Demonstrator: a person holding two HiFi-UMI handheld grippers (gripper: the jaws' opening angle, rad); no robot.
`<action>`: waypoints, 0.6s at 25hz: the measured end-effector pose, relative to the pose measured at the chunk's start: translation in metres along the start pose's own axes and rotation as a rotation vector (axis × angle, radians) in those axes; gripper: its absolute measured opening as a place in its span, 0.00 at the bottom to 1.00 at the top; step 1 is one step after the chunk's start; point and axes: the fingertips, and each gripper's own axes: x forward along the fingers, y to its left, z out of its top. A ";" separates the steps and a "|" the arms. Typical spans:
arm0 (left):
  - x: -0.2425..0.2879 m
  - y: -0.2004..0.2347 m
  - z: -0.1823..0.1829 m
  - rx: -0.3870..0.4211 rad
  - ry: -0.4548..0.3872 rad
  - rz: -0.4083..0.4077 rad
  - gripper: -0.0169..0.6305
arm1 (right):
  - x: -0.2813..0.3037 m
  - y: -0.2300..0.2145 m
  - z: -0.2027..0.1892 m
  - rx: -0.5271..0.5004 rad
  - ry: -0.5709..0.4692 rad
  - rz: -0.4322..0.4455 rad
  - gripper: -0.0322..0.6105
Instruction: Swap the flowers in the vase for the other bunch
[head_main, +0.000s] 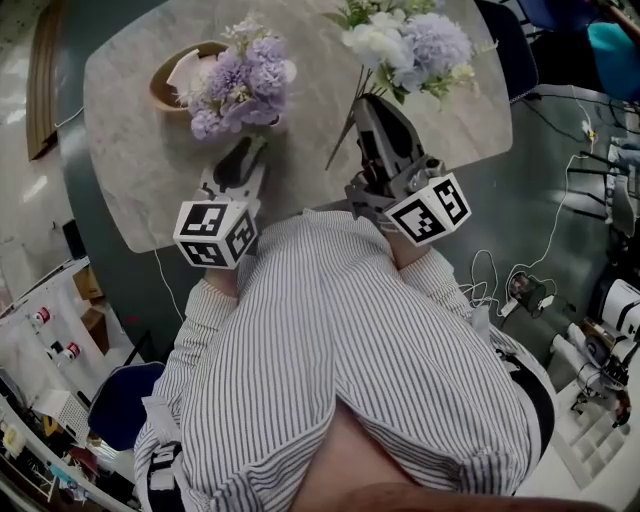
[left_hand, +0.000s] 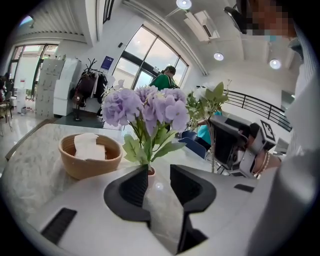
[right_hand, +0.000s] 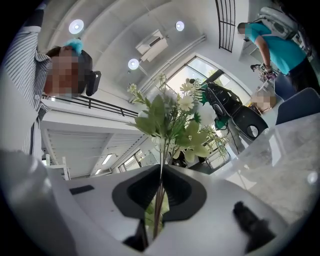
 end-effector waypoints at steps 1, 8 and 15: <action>0.002 0.003 -0.001 0.000 0.000 0.008 0.23 | 0.000 -0.001 -0.001 0.002 0.003 -0.005 0.10; 0.018 0.017 -0.002 0.006 -0.009 0.047 0.34 | -0.004 -0.009 -0.012 0.016 0.031 -0.020 0.10; 0.026 0.021 0.007 0.003 -0.081 0.049 0.36 | -0.008 -0.010 -0.016 0.016 0.042 -0.031 0.10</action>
